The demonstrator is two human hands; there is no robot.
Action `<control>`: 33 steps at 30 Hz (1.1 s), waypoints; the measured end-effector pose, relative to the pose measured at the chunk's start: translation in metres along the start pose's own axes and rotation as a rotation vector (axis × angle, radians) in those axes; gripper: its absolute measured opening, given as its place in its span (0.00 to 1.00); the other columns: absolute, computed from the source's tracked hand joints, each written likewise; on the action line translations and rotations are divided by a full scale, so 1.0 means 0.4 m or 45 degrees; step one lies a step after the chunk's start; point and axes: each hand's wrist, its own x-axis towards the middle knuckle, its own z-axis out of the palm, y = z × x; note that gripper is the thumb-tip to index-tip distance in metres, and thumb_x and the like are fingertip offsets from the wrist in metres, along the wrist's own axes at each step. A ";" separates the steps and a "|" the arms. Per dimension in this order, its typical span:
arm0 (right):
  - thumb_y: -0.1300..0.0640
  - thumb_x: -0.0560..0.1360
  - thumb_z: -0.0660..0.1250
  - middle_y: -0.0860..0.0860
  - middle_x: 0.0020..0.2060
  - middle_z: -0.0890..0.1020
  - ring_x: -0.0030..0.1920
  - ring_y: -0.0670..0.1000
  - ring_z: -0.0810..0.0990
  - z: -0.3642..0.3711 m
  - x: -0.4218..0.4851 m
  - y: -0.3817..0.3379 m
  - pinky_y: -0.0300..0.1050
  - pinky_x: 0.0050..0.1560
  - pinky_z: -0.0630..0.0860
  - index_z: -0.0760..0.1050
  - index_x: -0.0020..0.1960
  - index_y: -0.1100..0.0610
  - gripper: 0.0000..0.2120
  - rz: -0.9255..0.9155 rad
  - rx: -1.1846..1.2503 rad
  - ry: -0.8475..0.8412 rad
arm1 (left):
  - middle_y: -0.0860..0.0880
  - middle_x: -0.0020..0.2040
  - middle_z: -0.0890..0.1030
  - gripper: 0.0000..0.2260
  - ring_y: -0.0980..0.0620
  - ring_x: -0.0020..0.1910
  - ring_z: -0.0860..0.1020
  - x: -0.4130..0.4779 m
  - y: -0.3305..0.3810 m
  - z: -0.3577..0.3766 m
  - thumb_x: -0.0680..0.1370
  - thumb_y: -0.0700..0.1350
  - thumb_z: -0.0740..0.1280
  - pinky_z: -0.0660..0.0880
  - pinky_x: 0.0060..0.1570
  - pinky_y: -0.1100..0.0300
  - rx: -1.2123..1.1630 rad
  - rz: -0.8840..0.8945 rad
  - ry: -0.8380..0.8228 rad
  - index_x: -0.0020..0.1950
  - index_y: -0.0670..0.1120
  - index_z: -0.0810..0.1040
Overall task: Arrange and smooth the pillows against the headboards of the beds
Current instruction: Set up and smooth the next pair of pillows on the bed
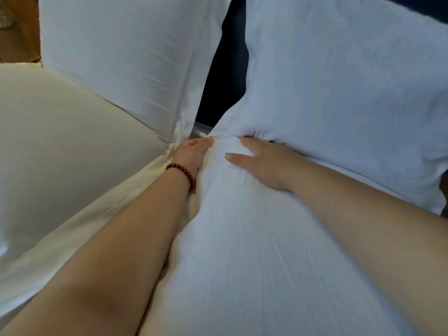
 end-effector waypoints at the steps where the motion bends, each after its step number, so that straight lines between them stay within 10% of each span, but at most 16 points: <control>1: 0.27 0.73 0.52 0.44 0.78 0.54 0.78 0.48 0.53 0.006 0.015 -0.001 0.46 0.74 0.53 0.53 0.79 0.46 0.40 0.027 -0.006 -0.019 | 0.44 0.45 0.85 0.10 0.47 0.40 0.83 0.001 -0.001 0.000 0.76 0.44 0.71 0.81 0.36 0.58 -0.004 -0.007 -0.003 0.53 0.40 0.81; 10: 0.28 0.74 0.51 0.46 0.75 0.63 0.75 0.51 0.61 -0.002 -0.082 -0.020 0.50 0.71 0.61 0.57 0.77 0.45 0.36 0.016 -0.120 0.120 | 0.45 0.51 0.84 0.06 0.47 0.47 0.82 -0.047 0.037 -0.009 0.77 0.44 0.68 0.79 0.54 0.50 0.079 0.031 0.051 0.53 0.47 0.82; 13: 0.30 0.75 0.51 0.45 0.76 0.60 0.75 0.49 0.58 -0.019 -0.179 -0.001 0.47 0.72 0.57 0.56 0.77 0.47 0.36 0.117 -0.121 0.158 | 0.55 0.49 0.84 0.07 0.57 0.44 0.79 -0.116 0.089 0.013 0.78 0.45 0.65 0.75 0.48 0.63 0.364 0.422 0.009 0.48 0.55 0.83; 18: 0.30 0.76 0.49 0.45 0.75 0.64 0.74 0.48 0.62 -0.041 -0.251 0.081 0.48 0.73 0.58 0.62 0.75 0.45 0.33 0.168 -0.217 0.280 | 0.59 0.57 0.81 0.13 0.63 0.56 0.76 -0.253 0.110 0.119 0.81 0.55 0.59 0.67 0.57 0.70 1.094 0.624 -0.725 0.58 0.53 0.81; 23: 0.29 0.75 0.46 0.47 0.75 0.64 0.74 0.52 0.63 -0.063 -0.330 0.242 0.52 0.72 0.59 0.58 0.76 0.41 0.32 0.436 -0.086 0.252 | 0.50 0.68 0.75 0.21 0.49 0.68 0.70 -0.265 0.137 0.188 0.83 0.56 0.50 0.63 0.67 0.57 1.807 0.606 -0.651 0.68 0.49 0.74; 28: 0.30 0.76 0.47 0.47 0.77 0.59 0.76 0.51 0.58 -0.066 -0.437 0.352 0.54 0.74 0.58 0.55 0.77 0.43 0.34 0.535 0.180 0.270 | 0.48 0.54 0.77 0.26 0.45 0.60 0.73 -0.461 0.147 0.300 0.79 0.64 0.46 0.67 0.60 0.53 1.920 0.777 -0.729 0.51 0.46 0.74; 33: 0.35 0.78 0.53 0.42 0.78 0.55 0.77 0.44 0.52 -0.027 -0.519 0.432 0.47 0.76 0.51 0.57 0.78 0.45 0.31 0.402 0.450 0.314 | 0.46 0.80 0.49 0.31 0.44 0.78 0.46 -0.580 0.030 0.405 0.78 0.67 0.46 0.45 0.75 0.42 2.346 0.678 -0.551 0.78 0.54 0.50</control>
